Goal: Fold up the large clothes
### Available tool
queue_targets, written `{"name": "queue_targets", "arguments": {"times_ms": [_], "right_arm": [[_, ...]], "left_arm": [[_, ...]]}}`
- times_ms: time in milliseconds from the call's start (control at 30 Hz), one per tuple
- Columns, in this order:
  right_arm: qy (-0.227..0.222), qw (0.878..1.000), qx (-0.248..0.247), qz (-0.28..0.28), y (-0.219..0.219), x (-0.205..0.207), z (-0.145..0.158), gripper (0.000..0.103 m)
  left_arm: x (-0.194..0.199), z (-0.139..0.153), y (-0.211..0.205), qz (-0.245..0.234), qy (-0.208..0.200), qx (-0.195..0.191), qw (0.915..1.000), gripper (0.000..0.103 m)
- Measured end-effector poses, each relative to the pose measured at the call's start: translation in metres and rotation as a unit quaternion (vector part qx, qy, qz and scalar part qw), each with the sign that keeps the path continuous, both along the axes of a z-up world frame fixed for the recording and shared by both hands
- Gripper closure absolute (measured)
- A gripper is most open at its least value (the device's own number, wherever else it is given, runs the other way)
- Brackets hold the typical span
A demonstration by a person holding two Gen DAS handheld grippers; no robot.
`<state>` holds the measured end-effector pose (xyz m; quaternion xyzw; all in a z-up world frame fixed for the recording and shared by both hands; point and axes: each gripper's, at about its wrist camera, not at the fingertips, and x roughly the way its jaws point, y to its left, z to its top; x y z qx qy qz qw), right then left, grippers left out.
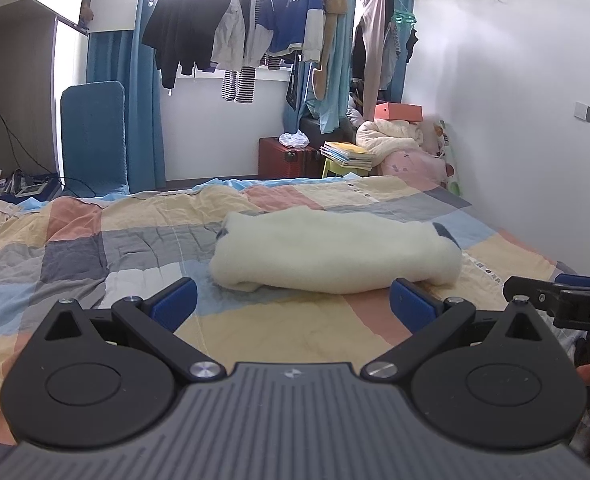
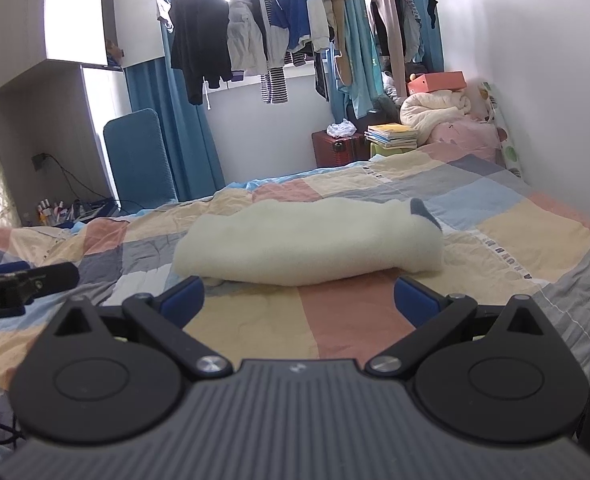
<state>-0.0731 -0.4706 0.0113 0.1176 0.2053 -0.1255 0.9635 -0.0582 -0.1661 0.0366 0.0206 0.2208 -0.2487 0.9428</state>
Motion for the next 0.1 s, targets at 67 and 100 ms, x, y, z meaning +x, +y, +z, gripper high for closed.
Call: {"name": "queue_targets", "arguments": {"times_ms": [67, 100], "right_arm": [[0.001, 1.0, -0.001, -0.002, -0.0006, 0.0002, -0.0002, 0.0], [0.001, 1.0, -0.001, -0.003, -0.0009, -0.0002, -0.0009, 0.0]], "left_arm": [[0.0006, 0.0, 0.0, 0.002, 0.001, 0.001, 1.0, 0.0], [0.0007, -0.0001, -0.0003, 0.001, 0.001, 0.001, 1.0, 0.0]]}}
